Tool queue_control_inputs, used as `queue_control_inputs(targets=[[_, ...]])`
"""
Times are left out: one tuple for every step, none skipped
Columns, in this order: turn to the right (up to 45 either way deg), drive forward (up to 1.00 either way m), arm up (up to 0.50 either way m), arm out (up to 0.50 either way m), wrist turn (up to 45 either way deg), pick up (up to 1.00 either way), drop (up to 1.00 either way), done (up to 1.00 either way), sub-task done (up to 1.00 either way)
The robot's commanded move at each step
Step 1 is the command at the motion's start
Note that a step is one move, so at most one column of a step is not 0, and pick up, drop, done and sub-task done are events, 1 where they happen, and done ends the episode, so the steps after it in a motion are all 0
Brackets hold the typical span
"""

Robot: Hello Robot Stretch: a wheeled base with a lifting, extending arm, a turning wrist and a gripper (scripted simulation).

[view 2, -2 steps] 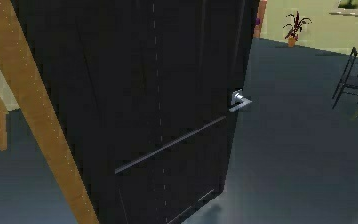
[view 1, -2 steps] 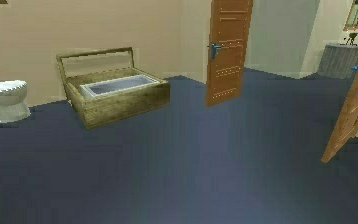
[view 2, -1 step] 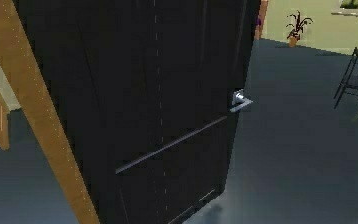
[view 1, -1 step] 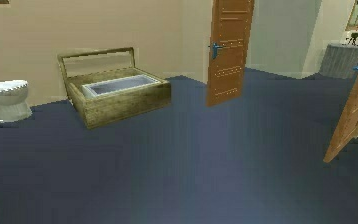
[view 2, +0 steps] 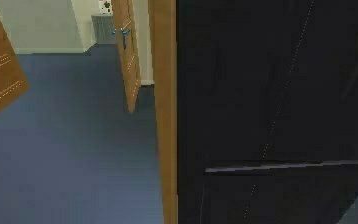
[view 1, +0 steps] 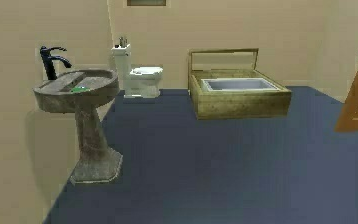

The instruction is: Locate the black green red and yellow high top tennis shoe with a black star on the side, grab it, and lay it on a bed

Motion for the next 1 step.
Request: queue_control_inputs(targets=[[0.0, 0.35, 0.0, 0.0, 0.0, 0.0, 0.0, 0.0, 0.0]])
